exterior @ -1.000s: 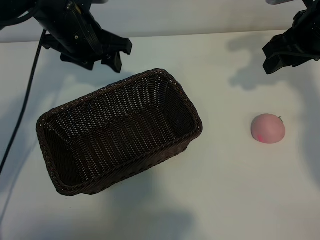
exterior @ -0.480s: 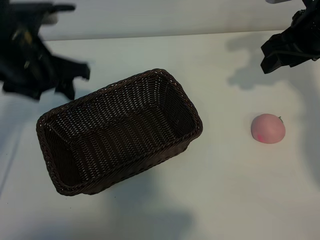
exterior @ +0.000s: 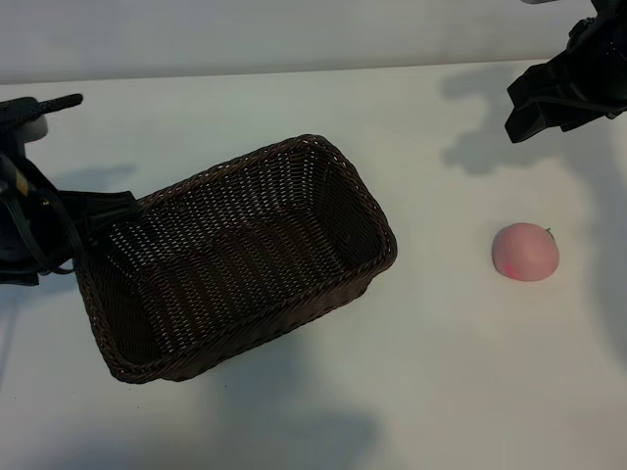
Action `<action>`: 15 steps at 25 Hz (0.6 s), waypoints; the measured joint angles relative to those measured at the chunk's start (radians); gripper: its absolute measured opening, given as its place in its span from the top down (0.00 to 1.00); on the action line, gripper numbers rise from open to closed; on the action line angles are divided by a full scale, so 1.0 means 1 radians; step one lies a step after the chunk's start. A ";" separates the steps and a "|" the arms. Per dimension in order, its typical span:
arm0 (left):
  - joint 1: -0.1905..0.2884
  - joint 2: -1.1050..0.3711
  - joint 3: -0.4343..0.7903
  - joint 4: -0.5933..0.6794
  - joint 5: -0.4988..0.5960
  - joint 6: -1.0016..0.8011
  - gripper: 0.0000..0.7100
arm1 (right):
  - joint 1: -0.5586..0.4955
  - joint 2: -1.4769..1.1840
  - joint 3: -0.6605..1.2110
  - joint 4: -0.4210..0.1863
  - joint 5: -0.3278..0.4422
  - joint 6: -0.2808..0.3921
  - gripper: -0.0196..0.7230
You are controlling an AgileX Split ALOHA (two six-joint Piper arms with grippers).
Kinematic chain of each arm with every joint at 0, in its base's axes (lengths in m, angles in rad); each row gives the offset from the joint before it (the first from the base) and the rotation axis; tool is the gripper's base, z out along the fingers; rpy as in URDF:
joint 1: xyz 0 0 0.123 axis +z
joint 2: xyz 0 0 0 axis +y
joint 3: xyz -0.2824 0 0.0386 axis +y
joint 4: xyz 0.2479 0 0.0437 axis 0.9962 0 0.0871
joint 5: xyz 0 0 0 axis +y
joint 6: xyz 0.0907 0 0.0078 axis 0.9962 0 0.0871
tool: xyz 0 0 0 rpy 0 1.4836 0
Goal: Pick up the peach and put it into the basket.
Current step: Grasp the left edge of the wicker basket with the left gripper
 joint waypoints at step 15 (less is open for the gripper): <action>-0.001 0.151 0.086 -0.050 -0.184 -0.057 0.17 | 0.000 0.000 0.000 0.006 0.000 0.000 0.19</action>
